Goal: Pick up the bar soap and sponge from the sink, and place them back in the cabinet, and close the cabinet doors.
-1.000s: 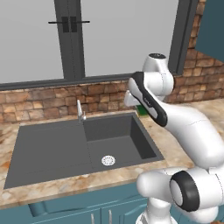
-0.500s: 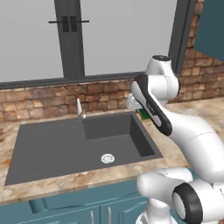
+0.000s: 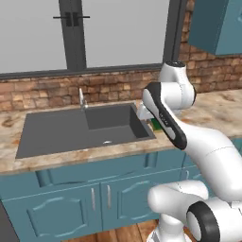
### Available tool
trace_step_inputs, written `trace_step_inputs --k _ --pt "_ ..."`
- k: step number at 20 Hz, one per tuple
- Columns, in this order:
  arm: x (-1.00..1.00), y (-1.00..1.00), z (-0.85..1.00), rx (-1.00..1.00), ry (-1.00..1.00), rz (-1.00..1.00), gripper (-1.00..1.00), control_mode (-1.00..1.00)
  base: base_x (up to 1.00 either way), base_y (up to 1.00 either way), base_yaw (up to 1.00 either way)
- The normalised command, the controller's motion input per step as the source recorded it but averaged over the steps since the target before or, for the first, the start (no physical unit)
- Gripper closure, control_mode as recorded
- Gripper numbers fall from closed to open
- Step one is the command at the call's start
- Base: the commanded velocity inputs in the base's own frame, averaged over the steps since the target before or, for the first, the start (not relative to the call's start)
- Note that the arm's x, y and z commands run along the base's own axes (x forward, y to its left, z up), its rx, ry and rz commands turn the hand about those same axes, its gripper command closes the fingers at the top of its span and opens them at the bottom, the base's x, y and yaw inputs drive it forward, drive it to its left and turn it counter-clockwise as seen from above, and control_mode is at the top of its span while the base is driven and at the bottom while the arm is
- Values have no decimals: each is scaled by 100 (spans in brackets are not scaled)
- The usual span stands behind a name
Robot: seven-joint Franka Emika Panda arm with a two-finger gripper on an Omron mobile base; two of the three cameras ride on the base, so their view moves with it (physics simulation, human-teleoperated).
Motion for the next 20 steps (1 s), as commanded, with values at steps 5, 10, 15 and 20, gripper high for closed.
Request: trace_step_inputs --k 5,10,15,20 --pt "0 0 0 0 0 0 100 100 -93 35 -1" --pt "0 0 0 0 0 0 100 100 -65 73 -1" --pt "0 0 0 0 0 0 100 100 -37 98 0" --pt "0 0 0 0 0 0 100 100 -19 100 0"
